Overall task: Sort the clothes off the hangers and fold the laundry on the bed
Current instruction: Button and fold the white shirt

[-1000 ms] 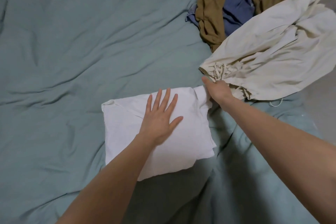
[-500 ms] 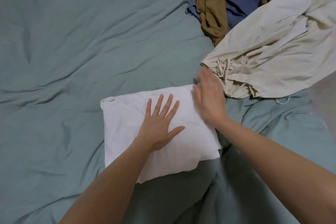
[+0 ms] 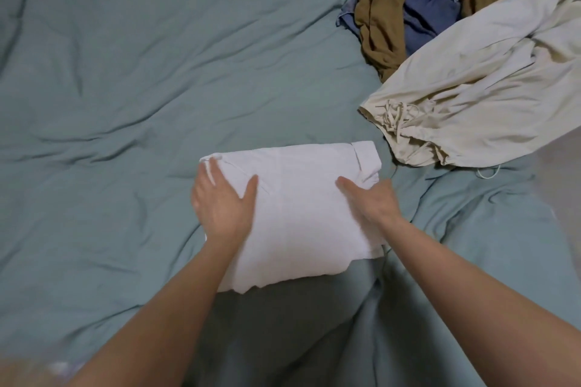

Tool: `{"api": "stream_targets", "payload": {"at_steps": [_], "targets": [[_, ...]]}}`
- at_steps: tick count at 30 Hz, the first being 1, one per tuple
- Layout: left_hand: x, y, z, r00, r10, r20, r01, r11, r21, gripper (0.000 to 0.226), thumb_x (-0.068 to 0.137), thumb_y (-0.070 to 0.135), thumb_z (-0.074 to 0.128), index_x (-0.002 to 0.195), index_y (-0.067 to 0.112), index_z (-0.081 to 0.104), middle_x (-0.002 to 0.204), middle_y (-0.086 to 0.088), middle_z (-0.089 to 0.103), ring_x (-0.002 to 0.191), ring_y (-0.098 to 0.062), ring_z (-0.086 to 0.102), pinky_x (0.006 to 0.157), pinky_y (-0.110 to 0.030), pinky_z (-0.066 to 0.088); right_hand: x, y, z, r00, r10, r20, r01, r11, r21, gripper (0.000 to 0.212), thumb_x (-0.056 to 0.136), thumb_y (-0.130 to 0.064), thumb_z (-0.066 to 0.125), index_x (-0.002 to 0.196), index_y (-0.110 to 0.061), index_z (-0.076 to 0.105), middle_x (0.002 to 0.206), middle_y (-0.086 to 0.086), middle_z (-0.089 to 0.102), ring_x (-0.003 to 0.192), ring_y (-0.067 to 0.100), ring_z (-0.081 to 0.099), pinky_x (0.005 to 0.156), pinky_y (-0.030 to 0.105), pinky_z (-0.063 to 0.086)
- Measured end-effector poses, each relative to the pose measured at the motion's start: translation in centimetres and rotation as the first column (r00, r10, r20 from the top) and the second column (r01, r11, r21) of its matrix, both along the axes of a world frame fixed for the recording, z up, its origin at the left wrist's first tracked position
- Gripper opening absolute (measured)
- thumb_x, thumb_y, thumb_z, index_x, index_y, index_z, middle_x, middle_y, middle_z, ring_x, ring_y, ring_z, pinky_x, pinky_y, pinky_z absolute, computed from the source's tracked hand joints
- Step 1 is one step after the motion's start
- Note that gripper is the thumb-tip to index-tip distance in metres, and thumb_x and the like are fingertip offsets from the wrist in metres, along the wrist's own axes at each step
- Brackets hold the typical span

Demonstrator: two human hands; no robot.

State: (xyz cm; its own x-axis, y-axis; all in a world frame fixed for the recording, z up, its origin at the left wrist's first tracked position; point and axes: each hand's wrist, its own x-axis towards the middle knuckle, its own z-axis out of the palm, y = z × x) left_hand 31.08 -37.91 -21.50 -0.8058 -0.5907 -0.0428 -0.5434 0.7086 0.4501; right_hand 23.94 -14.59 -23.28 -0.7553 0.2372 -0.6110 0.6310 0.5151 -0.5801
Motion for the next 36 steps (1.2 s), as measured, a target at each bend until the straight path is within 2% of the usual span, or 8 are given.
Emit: {"api": "stream_targets", "payload": {"at_steps": [3, 8, 14, 18, 22, 28, 33, 36], "targets": [[1.1, -1.2, 0.2, 0.951, 0.232, 0.204, -0.285, 0.914, 0.289, 0.089, 0.08, 0.063, 0.061, 0.138, 0.003, 0.033, 0.138, -0.017, 0.043, 0.126, -0.036, 0.044, 0.102, -0.046, 0.037, 0.7, -1.2, 0.1, 0.994, -0.028, 0.105, 0.038, 0.995, -0.092, 0.098, 0.063, -0.064, 0.074, 0.133, -0.002, 0.046, 0.13, 0.007, 0.055, 0.116, 0.029, 0.055, 0.097, 0.04, 0.047], [2.4, -2.8, -0.4, 0.923, 0.216, 0.318, -0.369, 0.729, 0.577, 0.102, 0.05, 0.083, 0.063, 0.124, 0.014, 0.056, 0.119, -0.006, 0.063, 0.107, -0.03, 0.06, 0.094, -0.04, 0.049, 2.1, -2.1, -0.3, 0.999, -0.049, -0.024, 0.047, 0.997, -0.063, 0.068, 0.072, -0.04, 0.079, 0.123, -0.003, 0.054, 0.122, 0.012, 0.061, 0.11, 0.031, 0.058, 0.094, 0.042, 0.049], [4.0, -4.1, 0.5, 0.986, 0.005, 0.168, -0.132, 0.646, 0.752, 0.06, 0.079, 0.047, 0.074, 0.128, 0.019, 0.055, 0.117, 0.004, 0.063, 0.103, -0.018, 0.06, 0.087, -0.032, 0.048, 3.1, -2.8, 0.4, 0.992, 0.079, -0.102, -0.075, 0.996, 0.045, 0.05, 0.084, -0.024, 0.067, 0.127, -0.004, 0.05, 0.126, 0.014, 0.059, 0.114, 0.034, 0.055, 0.095, 0.039, 0.046], [4.6, -4.3, 0.8, 0.989, -0.135, 0.056, 0.054, 0.695, 0.717, 0.088, 0.073, 0.046, 0.079, 0.146, 0.023, 0.034, 0.142, 0.006, 0.048, 0.128, -0.014, 0.048, 0.109, -0.035, 0.038, 3.8, -3.9, 0.9, 0.993, 0.119, -0.027, -0.116, 0.989, 0.09, 0.076, 0.082, -0.025, 0.07, 0.142, -0.002, 0.029, 0.136, 0.015, 0.049, 0.125, 0.036, 0.047, 0.101, 0.04, 0.041], [4.1, -4.6, 1.9, 0.996, -0.086, 0.012, 0.061, 0.782, 0.62, 0.086, 0.077, 0.03, 0.079, 0.147, 0.017, 0.03, 0.145, 0.0, 0.044, 0.131, -0.02, 0.044, 0.1, -0.022, 0.033, 4.4, -5.1, 2.5, 0.991, 0.078, -0.105, -0.057, 0.98, 0.192, 0.055, 0.087, -0.012, 0.06, 0.135, 0.004, 0.036, 0.128, 0.023, 0.053, 0.117, 0.039, 0.051, 0.093, 0.039, 0.042], [5.6, -7.6, 7.6, 0.996, 0.014, -0.093, 0.039, 0.838, 0.545, 0.085, 0.079, 0.029, 0.077, 0.147, 0.023, 0.027, 0.136, 0.004, 0.05, 0.122, -0.022, 0.05, 0.089, -0.025, 0.036, 6.9, -10.7, 10.2, 0.907, 0.208, -0.365, -0.129, 0.965, 0.228, 0.037, 0.091, -0.004, 0.048, 0.126, 0.004, 0.038, 0.104, 0.024, 0.058, 0.099, 0.042, 0.056, 0.08, 0.041, 0.041], [10.4, -10.8, 13.2, 0.979, 0.129, -0.16, -0.037, 0.875, 0.483, 0.082, 0.083, 0.034, 0.072, 0.147, 0.028, 0.022, 0.138, 0.009, 0.049, 0.12, -0.021, 0.052, 0.085, -0.027, 0.038, 9.0, -17.1, 16.1, 0.917, 0.157, -0.367, -0.194, 0.979, -0.065, 0.045, 0.086, -0.005, 0.055, 0.13, -0.006, 0.043, 0.122, 0.013, 0.059, 0.11, 0.034, 0.056, 0.092, 0.037, 0.043], [15.4, -12.8, 15.9, 0.954, 0.237, -0.184, -0.138, 0.892, 0.431, 0.076, 0.084, 0.036, 0.07, 0.145, 0.025, 0.026, 0.134, 0.003, 0.053, 0.118, -0.025, 0.054, 0.083, -0.028, 0.039, 11.7, -21.2, 18.9, 0.989, -0.023, -0.145, -0.041, 0.905, -0.423, 0.037, 0.08, 0.001, 0.056, 0.115, -0.011, 0.051, 0.112, 0.01, 0.063, 0.092, 0.027, 0.062, 0.082, 0.037, 0.052]]}}
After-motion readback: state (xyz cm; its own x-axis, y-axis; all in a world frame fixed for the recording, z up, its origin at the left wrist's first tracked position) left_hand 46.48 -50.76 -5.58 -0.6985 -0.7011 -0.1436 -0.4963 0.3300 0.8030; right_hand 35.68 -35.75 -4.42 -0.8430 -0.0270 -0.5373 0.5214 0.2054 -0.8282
